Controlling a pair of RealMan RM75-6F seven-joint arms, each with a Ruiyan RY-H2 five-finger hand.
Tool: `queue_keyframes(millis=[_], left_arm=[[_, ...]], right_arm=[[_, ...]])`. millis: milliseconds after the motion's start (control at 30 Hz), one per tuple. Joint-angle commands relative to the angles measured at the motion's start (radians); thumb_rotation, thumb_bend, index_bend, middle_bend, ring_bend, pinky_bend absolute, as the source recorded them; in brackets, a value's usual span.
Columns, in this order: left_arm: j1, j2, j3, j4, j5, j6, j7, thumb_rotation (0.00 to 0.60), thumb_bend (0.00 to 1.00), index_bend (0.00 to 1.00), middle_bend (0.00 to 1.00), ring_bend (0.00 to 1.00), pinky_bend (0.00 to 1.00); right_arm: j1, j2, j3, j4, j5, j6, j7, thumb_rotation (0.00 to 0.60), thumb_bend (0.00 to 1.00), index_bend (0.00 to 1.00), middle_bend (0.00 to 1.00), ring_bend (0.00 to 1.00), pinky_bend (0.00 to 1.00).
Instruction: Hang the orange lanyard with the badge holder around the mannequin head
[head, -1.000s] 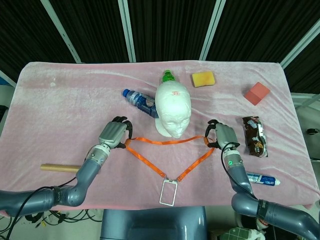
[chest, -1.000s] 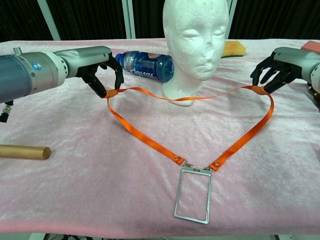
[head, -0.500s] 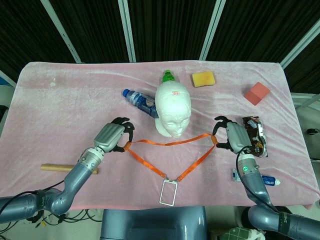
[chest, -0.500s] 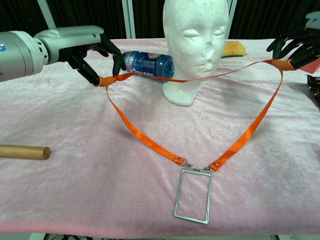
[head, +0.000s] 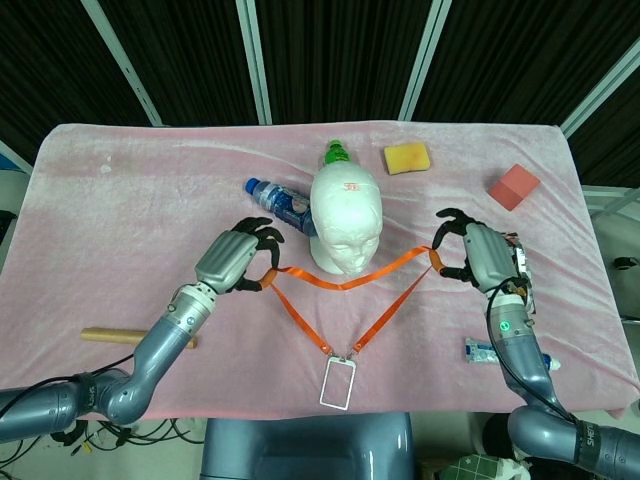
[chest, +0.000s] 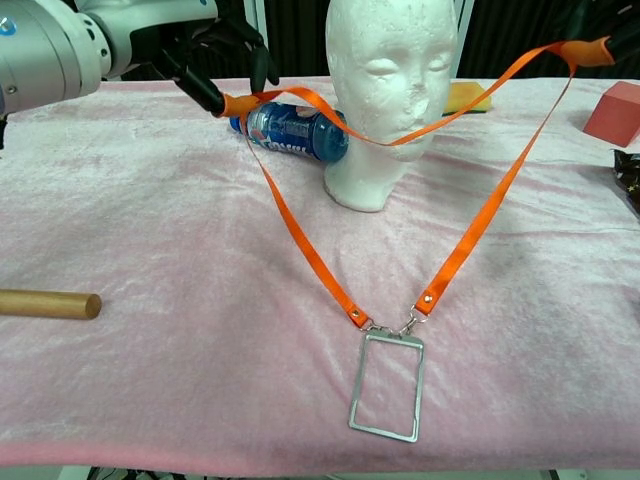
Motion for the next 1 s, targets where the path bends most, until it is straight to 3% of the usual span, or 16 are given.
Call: queue_keyframes(millis=[33, 233, 500, 1000], left_arm=[[-0.021, -0.016, -0.039, 0.014, -0.043, 0.005, -0.012, 0.600, 0.44, 0.60, 0.30, 0.10, 0.11], [-0.028, -0.008, -0.077, 0.012, -0.080, 0.002, -0.056, 0.600, 0.44, 0.60, 0.30, 0.10, 0.11], [-0.016, 0.019, -0.095, 0.013, -0.107, 0.005, -0.102, 0.600, 0.44, 0.60, 0.31, 0.10, 0.11], [0.001, 0.062, -0.169, 0.018, -0.154, -0.024, -0.269, 0.600, 0.44, 0.60, 0.31, 0.10, 0.11]], right_arm=[[0.022, 0.014, 0.027, -0.006, 0.026, 0.000, -0.012, 0.600, 0.55, 0.91, 0.23, 0.29, 0.25], [0.045, 0.041, 0.071, -0.021, 0.077, 0.007, -0.018, 0.600, 0.56, 0.92, 0.24, 0.29, 0.25], [0.062, 0.080, 0.091, -0.015, 0.141, -0.010, -0.021, 0.600, 0.56, 0.92, 0.24, 0.29, 0.25], [0.107, 0.104, 0.122, 0.080, 0.218, -0.077, 0.027, 0.600, 0.57, 0.92, 0.24, 0.29, 0.25]])
